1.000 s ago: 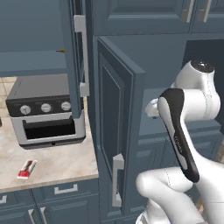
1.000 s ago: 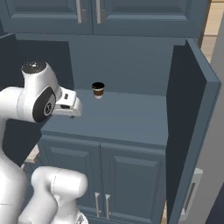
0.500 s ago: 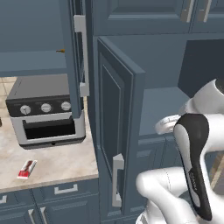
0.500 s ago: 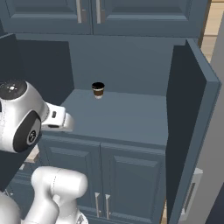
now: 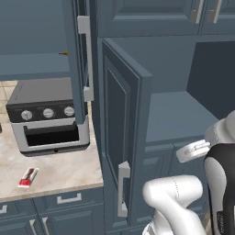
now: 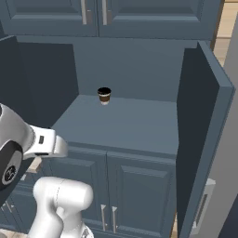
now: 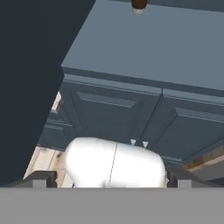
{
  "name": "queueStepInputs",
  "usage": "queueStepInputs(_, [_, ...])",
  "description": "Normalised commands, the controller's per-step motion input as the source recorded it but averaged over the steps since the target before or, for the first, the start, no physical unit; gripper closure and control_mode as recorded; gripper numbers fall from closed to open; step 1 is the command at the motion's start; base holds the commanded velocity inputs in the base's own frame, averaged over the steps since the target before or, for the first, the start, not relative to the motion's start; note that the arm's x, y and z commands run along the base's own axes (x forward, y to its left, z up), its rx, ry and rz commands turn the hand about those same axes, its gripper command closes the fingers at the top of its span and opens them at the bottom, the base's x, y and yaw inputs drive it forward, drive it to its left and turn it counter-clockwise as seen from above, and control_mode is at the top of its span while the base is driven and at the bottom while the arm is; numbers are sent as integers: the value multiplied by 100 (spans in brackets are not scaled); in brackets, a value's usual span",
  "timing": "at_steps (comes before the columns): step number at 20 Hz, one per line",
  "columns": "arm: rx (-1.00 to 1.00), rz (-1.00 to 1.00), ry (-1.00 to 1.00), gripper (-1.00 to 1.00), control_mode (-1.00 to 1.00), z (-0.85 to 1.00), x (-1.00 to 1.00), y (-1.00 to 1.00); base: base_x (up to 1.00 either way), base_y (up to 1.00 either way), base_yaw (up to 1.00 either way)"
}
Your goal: Pick the bar and boxed food from the counter and place them in the cabinets closest to them.
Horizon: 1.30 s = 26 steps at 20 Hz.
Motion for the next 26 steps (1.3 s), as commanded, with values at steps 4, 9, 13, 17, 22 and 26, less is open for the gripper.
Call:
queueStepInputs(4, [-6,4,-5,-100,-100,-25,-53,0,0,0,0])
queueStepInputs(9, [0,0,0,-100,-100,0,0,0,0,0,0])
queueStepInputs(13, [0,0,0,-100,-100,0,-4,0,0,0,0])
queueStepInputs(17, [0,0,0,-100,100,0,0,0,-36,0,0])
queueStepInputs(22, [0,0,0,-100,100,0,0,0,-50,0,0])
queueStepInputs(26, [0,0,0,-100,100,0,0,0,-53,0,0])
